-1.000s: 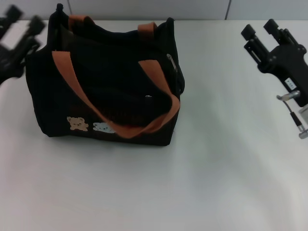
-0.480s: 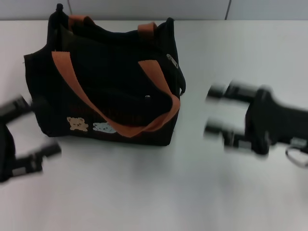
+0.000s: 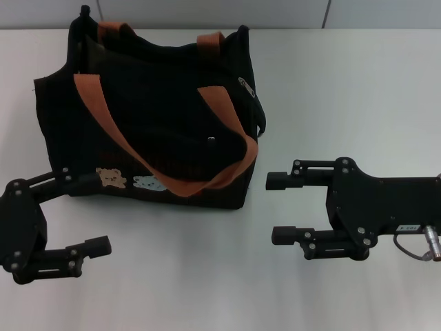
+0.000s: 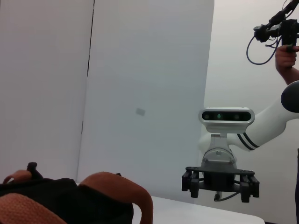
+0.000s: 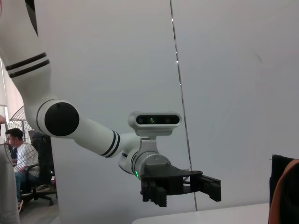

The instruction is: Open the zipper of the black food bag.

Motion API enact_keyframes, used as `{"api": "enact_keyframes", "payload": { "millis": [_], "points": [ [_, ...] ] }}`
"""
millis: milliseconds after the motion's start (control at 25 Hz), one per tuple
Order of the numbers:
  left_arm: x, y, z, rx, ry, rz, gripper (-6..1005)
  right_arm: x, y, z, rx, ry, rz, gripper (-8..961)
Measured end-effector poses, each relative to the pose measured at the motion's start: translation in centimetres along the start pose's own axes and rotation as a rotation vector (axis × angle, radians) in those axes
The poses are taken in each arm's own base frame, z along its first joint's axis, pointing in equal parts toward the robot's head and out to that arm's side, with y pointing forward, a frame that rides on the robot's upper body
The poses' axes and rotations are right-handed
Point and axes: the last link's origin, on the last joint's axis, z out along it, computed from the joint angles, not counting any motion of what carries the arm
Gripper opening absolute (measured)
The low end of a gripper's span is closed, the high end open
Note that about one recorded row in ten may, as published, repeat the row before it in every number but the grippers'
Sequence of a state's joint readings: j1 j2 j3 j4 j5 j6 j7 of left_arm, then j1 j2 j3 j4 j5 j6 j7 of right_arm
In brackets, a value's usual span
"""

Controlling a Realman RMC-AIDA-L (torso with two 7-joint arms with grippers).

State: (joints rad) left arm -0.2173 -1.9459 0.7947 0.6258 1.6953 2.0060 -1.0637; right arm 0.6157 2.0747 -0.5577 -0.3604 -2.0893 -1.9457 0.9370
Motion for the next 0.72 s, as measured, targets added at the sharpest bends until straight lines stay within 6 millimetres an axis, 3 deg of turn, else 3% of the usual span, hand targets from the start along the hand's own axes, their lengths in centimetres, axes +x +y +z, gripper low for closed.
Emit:
{"api": "enact_keyframes", "payload": {
  "millis": [720],
  "points": [
    [-0.13, 0.02, 0.58, 0.002, 0.016, -0.003, 856, -0.02, -0.20, 0.24, 0.008, -0.005, 0.002, 671]
  ]
}}
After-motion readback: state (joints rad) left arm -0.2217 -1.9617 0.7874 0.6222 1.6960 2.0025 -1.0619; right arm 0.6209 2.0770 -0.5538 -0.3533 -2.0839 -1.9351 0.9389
